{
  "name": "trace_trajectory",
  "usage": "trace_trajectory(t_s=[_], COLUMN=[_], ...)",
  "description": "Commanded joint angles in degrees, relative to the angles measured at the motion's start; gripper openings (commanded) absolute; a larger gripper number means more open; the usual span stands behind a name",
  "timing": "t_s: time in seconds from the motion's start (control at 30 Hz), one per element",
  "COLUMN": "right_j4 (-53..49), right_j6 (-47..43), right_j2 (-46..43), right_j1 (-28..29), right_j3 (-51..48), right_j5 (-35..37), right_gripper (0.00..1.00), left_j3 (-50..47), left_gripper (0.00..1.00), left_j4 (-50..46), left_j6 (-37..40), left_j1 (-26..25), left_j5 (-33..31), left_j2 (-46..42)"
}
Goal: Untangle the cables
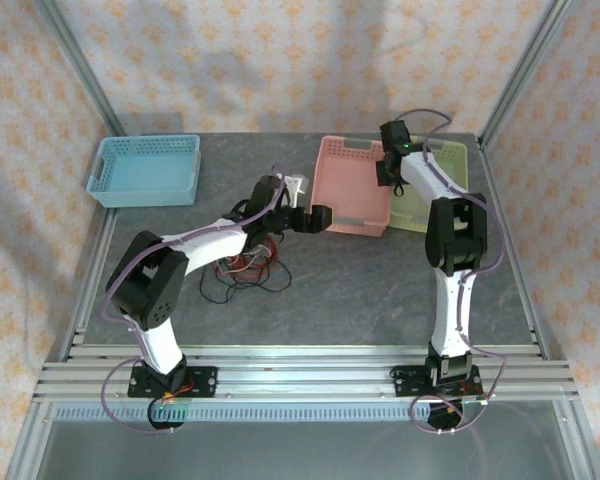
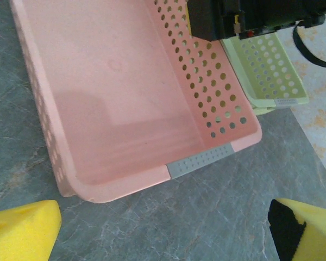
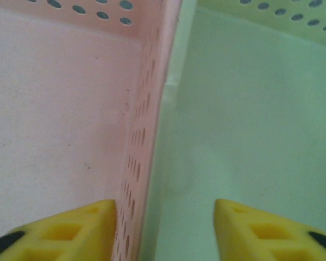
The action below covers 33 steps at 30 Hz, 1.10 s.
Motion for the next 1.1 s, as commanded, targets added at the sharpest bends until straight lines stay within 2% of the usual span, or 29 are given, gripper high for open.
trace_trajectory(t_s=[0.0, 0.1, 0.23, 0.4, 0.6, 0.9, 1.07], right_j4=[-1.56, -1.12, 3.67, 9.19, 15.04, 20.79, 23.17], right_j6=[2.3, 5.44, 9.62, 15.83, 21.83, 26.81, 28.32], right_j2=[-0.8, -3.64, -10.35, -17.51, -22.55, -25.44, -27.51], right_j1=[0.38, 0.49, 2.95, 9.42, 17.66, 29.28, 30.94], right_j3=[3.67, 4.46, -0.18, -8.46, -17.15, -22.43, -25.17], right_j5=[-0.07, -1.79, -2.16, -1.38, -5.46, -4.35, -3.8], right_gripper=[0.63, 0.73, 0.75, 0.75, 0.78, 0.83, 0.83], left_j3=[3.03, 3.75, 2.35, -0.7, 0.28, 11.34, 21.39], left_gripper=[0.99, 0.99, 0.99, 0.99, 0.99, 0.99, 0.99], left_j4=[-3.21, -7.99, -10.79, -11.43, -12.96, -17.08, -24.12], left_j6=[1.56, 3.56, 3.24, 0.96, -0.13, 1.73, 2.95], left_j1=[0.62, 2.58, 9.66, 21.99, 32.09, 37.98, 38.92], left_j5=[-5.0, -11.9, -16.64, -17.73, -18.52, -18.35, -15.77], left_j2=[-1.22, -4.63, -9.82, -13.57, -11.58, -0.58, 7.27])
